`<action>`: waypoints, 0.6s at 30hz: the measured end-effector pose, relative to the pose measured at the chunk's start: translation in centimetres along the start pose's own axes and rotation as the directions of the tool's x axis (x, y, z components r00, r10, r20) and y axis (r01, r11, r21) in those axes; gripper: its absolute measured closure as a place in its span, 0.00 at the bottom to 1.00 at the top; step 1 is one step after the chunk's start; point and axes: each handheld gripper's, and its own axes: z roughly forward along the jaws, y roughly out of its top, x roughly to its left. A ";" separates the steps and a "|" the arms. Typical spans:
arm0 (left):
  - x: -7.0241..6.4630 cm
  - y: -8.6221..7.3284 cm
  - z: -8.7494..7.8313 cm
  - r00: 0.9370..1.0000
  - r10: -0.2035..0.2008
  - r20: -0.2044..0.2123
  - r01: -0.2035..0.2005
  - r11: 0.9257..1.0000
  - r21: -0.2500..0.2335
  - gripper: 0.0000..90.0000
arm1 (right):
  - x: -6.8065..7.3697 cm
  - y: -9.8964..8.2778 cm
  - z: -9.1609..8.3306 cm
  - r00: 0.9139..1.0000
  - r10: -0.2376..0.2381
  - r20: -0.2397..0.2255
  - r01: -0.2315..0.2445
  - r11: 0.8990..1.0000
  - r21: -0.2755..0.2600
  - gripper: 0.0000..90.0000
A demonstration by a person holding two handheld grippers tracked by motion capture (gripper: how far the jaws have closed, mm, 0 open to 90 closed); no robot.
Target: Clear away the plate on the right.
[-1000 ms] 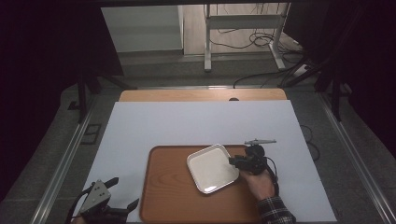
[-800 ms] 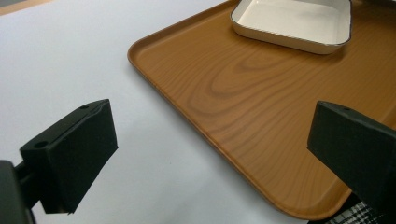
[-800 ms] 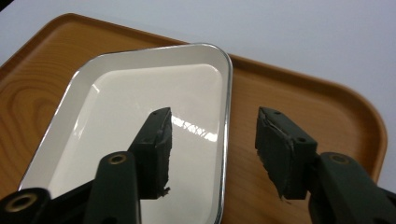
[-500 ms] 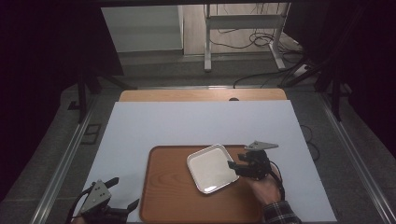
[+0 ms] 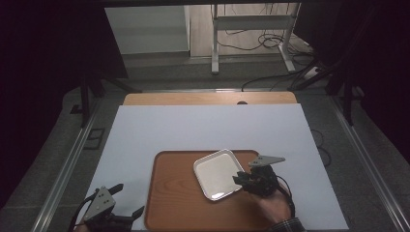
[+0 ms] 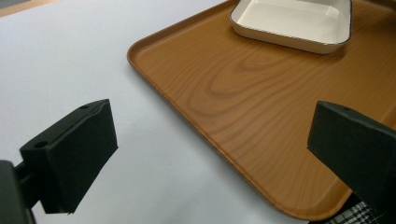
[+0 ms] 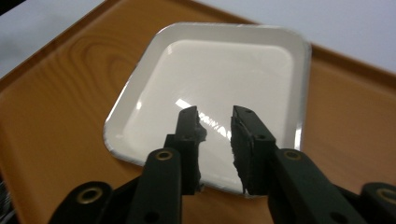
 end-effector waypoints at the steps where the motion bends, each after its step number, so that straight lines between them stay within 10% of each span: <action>1: 0.0 0.0 0.0 1.000 0.000 0.000 0.000 1.000 0.000 0.01 | 0.4 -0.1 0.1 1.000 -0.007 -0.007 0.007 1.000 0.014 0.84; 18: -0.1 0.0 0.0 1.000 0.009 -0.002 -0.009 1.000 0.003 0.01 | 3.7 -1.8 0.6 0.992 -0.097 -0.074 0.102 0.992 0.072 0.99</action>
